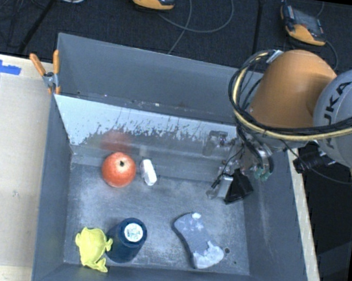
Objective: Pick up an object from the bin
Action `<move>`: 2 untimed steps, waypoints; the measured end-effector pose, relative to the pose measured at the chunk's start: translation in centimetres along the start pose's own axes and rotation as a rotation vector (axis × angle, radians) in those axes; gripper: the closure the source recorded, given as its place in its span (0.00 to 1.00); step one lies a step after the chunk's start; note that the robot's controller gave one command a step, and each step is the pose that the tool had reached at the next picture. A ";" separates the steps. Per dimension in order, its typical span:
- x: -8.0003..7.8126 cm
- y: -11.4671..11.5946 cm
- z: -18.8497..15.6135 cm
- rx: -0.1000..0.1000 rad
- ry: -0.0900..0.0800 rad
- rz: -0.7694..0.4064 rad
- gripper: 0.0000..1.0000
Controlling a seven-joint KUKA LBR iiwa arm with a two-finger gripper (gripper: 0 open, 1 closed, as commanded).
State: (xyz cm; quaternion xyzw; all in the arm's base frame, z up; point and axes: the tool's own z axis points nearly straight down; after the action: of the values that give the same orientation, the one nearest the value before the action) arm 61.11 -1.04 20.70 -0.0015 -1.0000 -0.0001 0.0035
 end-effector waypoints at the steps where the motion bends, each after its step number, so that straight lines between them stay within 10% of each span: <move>1: -0.1 0.0 -0.5 0.000 -0.007 0.000 0.00; 2: -0.7 -2.7 2.6 -0.001 -0.012 0.018 0.00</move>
Offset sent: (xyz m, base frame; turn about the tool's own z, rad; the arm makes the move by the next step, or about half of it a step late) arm 0.0070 -0.0447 -0.0462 0.0321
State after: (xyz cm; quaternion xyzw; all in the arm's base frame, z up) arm 61.76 -3.73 18.11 -0.0105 -0.9999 -0.0006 -0.0025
